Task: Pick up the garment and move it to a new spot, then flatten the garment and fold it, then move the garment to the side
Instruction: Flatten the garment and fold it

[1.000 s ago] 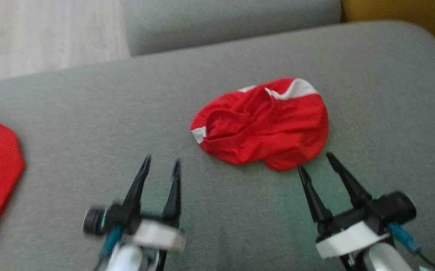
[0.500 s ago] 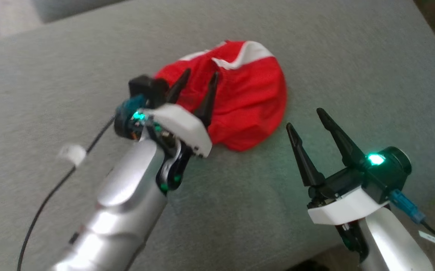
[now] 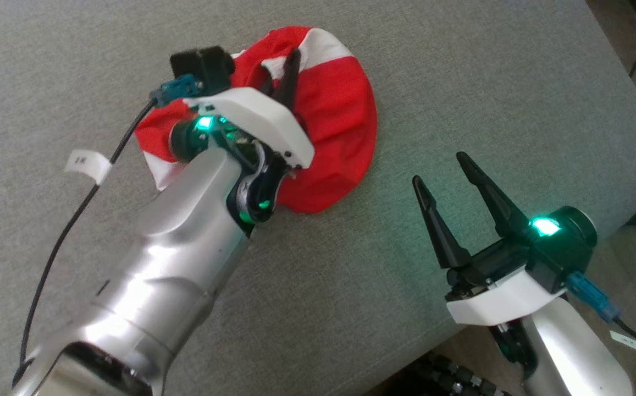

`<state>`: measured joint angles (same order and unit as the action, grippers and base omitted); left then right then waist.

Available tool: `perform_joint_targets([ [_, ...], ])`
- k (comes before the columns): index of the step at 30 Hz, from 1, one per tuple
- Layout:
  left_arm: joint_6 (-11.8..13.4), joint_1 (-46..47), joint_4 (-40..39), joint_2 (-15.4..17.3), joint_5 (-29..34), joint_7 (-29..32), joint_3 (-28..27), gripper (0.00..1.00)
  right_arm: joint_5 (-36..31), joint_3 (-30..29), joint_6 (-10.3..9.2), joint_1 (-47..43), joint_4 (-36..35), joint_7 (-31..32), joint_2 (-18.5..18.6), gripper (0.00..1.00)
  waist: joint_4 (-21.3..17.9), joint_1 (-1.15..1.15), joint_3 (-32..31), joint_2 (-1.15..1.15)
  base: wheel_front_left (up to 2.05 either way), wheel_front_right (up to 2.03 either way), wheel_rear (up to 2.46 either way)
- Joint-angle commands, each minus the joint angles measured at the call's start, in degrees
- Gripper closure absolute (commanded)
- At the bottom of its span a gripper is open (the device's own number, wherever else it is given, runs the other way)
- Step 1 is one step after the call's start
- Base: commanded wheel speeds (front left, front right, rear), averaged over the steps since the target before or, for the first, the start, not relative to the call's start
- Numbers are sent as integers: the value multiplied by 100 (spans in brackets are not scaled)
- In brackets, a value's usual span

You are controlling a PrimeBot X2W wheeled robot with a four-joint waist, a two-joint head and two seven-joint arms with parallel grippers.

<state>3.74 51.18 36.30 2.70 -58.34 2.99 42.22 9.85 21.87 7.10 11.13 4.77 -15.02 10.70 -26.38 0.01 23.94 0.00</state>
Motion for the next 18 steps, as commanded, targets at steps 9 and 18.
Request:
perform_joint_targets([
  [9, -680, 1388, -926, 18, -794, -20, 653, 100, 176, 39, 39, -4, -159, 2, 110, 0, 231, -1, -367, 0, 0, 0, 0],
  [18, -605, 1972, -1868, 214, -1159, 385, 650, 100, 144, -7, 39, -257, -212, 2, 235, 0, 702, -1, -848, 0, 0, 0, 0],
])
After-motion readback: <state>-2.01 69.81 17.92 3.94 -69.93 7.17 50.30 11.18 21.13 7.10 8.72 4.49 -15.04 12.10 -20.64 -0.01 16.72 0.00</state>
